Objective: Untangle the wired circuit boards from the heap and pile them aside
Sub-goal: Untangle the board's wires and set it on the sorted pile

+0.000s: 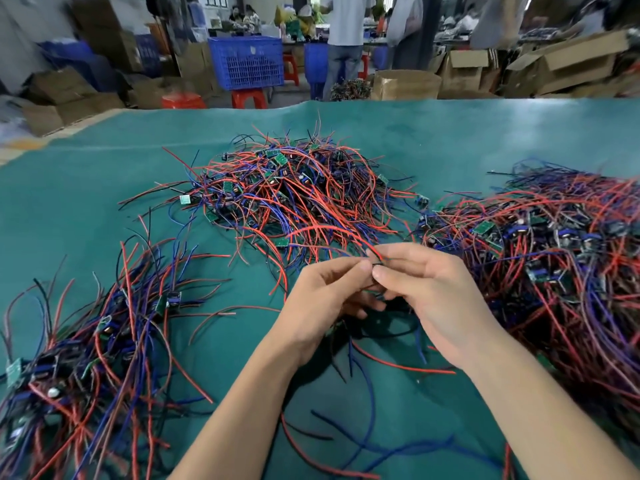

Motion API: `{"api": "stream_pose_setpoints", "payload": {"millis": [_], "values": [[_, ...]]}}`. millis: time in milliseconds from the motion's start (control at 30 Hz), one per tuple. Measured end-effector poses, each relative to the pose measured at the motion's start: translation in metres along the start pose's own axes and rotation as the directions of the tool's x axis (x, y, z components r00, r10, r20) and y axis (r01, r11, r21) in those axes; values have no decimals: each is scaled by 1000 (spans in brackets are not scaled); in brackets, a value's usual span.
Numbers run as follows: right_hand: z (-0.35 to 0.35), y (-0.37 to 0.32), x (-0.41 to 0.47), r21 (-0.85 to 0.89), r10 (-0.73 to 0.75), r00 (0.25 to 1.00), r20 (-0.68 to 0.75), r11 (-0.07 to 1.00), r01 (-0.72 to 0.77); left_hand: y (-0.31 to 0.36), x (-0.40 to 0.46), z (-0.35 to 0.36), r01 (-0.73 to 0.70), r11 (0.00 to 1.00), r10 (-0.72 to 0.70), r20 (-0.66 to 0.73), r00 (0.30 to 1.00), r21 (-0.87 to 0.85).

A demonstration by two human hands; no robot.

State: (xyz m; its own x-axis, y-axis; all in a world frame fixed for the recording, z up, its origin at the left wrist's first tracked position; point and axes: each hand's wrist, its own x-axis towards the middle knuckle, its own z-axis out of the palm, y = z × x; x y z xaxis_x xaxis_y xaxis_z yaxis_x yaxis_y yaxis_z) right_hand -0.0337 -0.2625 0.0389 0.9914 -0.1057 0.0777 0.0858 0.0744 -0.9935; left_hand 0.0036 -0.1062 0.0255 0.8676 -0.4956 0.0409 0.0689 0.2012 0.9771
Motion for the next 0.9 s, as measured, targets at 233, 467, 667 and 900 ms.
{"api": "stream_pose_setpoints", "payload": {"millis": [233,467,667,900], "values": [[-4,-6,0,121,61,996,-65,991,-53,-3,-1,1,-63,994,64,1,998,93],[-13,-2,6,-235,-146,949,-279,969,81,-4,1,-1,-19,997,21,-32,999,74],[-51,-14,16,-188,-285,739,-611,958,214,-2,0,-6,-15,998,17,-34,999,60],[-19,1,9,-292,-134,961,-240,955,60,-7,1,-3,-68,993,75,-62,995,101]]}}
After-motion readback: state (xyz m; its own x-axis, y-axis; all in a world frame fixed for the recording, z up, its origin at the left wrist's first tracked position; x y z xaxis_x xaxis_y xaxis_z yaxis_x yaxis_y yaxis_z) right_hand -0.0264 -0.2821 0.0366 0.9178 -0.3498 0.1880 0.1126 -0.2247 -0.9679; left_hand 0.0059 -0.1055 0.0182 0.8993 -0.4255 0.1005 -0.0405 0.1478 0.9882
